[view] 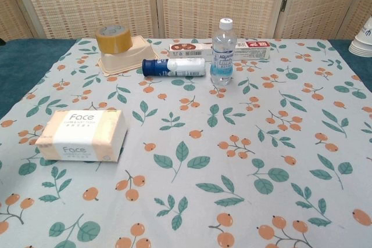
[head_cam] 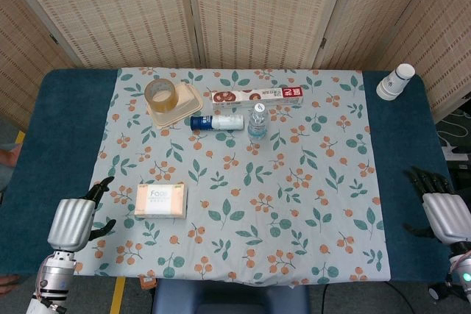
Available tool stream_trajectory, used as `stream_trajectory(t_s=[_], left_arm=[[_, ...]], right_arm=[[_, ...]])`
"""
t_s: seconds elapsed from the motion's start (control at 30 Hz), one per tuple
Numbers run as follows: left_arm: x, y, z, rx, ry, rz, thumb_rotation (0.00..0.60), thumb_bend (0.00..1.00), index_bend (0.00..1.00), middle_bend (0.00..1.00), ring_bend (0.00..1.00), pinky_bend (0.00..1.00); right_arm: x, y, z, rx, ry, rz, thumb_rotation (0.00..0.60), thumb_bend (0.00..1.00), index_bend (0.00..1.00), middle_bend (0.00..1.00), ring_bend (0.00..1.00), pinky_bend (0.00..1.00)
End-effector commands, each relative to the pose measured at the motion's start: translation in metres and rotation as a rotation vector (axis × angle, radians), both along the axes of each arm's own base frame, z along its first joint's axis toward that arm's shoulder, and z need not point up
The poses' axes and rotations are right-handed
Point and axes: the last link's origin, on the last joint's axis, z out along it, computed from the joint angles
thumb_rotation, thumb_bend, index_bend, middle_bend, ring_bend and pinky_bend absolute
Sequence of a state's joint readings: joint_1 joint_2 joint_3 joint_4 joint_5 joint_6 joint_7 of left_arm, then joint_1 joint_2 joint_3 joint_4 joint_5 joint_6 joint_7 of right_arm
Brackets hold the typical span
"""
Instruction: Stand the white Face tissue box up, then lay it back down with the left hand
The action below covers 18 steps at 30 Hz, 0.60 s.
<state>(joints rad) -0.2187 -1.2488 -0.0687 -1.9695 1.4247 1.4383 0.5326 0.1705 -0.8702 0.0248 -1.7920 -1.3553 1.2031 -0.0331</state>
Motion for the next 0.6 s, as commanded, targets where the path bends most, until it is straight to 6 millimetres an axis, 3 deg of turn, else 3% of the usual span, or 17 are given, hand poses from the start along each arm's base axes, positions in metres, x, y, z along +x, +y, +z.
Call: stream_trajectory(t_s=[0.03, 0.17, 0.3, 0.43, 0.6], left_arm=[[0.009, 0.000, -0.004, -0.021, -0.012, -0.028, 0.600, 0.18, 0.17, 0.30, 0.82, 0.94], [0.025, -0.001, -0.015, -0.063, 0.003, -0.090, 0.600, 0.18, 0.17, 0.28, 0.88, 0.96], [0.045, -0.002, -0.024, -0.083, 0.002, -0.141, 0.600, 0.18, 0.16, 0.27, 0.88, 0.96], [0.052, -0.004, -0.027, -0.080, 0.023, -0.143, 0.600, 0.18, 0.16, 0.26, 0.88, 0.96], [0.089, -0.002, -0.051, -0.105, 0.135, -0.111, 0.600, 0.18, 0.14, 0.24, 0.88, 0.96]], right_arm=[[0.000, -0.001, 0.000, -0.001, 0.001, -0.002, 0.600, 0.12, 0.03, 0.00, 0.00, 0.00], [0.000, -0.001, -0.002, 0.003, 0.005, -0.003, 0.600, 0.12, 0.03, 0.00, 0.00, 0.00], [0.001, -0.001, -0.002, 0.000, 0.005, 0.004, 0.600, 0.12, 0.03, 0.00, 0.00, 0.00], [0.001, -0.001, -0.002, 0.000, 0.006, 0.006, 0.600, 0.12, 0.03, 0.00, 0.00, 0.00], [0.004, 0.001, 0.002, -0.019, -0.006, 0.021, 0.600, 0.12, 0.03, 0.00, 0.00, 0.00]])
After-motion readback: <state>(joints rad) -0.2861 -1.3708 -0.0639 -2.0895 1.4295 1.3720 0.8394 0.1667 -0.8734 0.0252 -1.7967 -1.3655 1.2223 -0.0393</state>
